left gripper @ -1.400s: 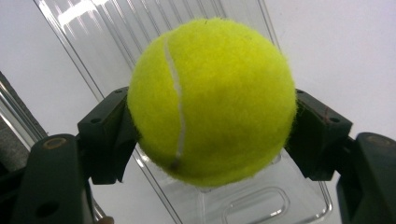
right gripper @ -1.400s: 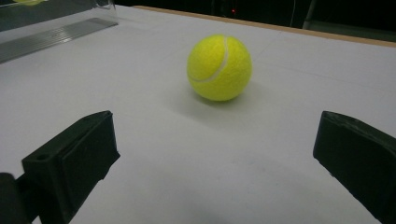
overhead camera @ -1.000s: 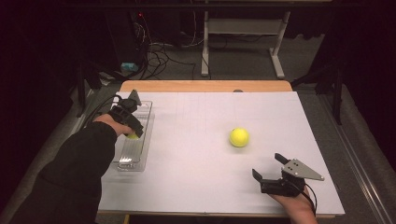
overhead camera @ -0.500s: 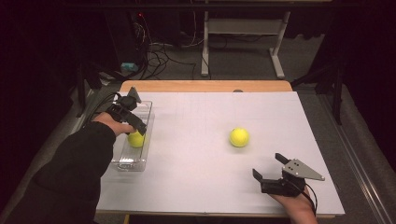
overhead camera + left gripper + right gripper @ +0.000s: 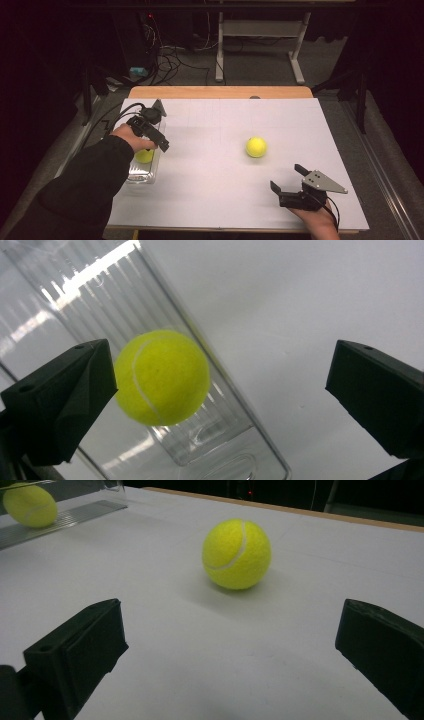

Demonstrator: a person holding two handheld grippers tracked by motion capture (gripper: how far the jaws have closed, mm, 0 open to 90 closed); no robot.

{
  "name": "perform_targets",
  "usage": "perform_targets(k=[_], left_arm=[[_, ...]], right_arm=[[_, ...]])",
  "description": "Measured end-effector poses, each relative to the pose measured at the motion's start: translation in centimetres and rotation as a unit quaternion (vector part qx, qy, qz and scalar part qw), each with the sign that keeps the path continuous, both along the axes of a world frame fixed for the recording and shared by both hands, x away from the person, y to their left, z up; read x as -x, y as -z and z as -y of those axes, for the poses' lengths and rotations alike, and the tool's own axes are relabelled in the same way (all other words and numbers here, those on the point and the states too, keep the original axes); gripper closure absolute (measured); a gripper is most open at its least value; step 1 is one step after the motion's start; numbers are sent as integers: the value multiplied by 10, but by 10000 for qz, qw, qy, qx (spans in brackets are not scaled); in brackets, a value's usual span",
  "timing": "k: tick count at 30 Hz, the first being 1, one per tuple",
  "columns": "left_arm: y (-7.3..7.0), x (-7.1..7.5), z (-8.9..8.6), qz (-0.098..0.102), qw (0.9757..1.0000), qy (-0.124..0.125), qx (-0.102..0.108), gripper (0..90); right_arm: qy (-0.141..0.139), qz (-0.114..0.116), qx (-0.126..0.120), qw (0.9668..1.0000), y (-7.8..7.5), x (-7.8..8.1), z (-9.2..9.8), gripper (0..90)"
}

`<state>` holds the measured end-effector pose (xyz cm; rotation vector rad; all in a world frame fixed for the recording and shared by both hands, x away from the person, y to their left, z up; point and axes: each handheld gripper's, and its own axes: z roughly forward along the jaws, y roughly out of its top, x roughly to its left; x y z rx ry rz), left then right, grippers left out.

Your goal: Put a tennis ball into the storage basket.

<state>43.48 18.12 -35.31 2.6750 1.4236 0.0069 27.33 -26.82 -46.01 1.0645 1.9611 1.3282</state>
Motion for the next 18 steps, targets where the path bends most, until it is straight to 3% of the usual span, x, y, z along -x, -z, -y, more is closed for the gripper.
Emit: perform_targets(k=[18], left_arm=[[8, 21, 57, -40, 9976, 689, 111, 5]], right_arm=[[-5, 12, -7, 10000, 0, 0, 1, 0]])
